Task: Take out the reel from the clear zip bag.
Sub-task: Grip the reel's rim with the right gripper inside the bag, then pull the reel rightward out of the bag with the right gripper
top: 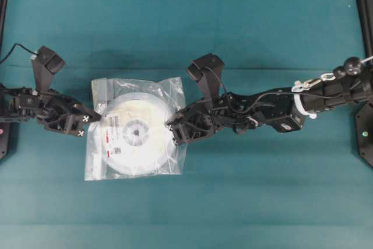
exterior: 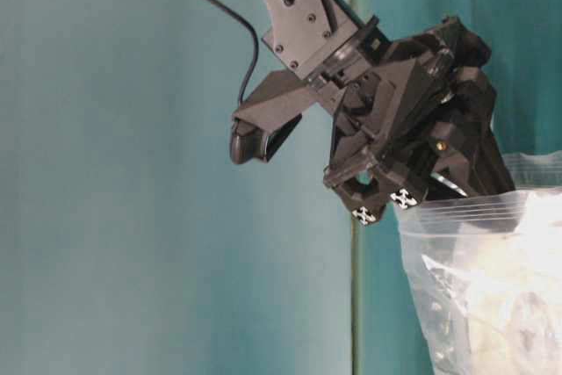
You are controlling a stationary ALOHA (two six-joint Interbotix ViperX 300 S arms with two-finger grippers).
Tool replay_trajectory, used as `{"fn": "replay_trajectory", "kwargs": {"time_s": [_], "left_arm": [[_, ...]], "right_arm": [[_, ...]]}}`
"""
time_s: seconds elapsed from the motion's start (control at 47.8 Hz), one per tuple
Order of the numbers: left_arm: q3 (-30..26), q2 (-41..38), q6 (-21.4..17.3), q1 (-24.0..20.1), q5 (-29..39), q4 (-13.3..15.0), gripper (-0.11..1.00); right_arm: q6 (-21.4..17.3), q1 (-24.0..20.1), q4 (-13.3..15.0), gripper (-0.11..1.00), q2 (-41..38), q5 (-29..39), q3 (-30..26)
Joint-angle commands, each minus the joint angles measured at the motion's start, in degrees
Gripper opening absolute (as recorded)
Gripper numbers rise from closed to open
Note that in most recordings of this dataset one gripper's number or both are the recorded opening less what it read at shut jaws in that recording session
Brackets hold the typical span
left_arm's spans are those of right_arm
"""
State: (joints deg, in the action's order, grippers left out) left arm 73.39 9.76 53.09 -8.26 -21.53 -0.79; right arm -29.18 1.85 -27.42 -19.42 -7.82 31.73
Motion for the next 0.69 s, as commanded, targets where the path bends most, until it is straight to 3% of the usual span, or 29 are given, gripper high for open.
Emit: {"fn": "replay_trajectory", "kwargs": {"time_s": [0.0, 0.251, 0.669], "left_arm": [[-0.7, 0.7, -0.2, 0.1, -0.3, -0.2, 0.0], [-0.8, 0.7, -0.2, 0.1, -0.3, -0.2, 0.0], [-0.8, 0.7, -0.2, 0.1, -0.3, -0.2, 0.0]], "right_arm": [[-0.4, -0.3, -0.2, 0.13, 0.6, 0.2, 0.7], [-0.3, -0.1, -0.2, 0.08, 1.1, 0.4, 1.2], [-0.5, 0.3, -0.3, 0.08, 5.5, 0.1, 8.8]]}}
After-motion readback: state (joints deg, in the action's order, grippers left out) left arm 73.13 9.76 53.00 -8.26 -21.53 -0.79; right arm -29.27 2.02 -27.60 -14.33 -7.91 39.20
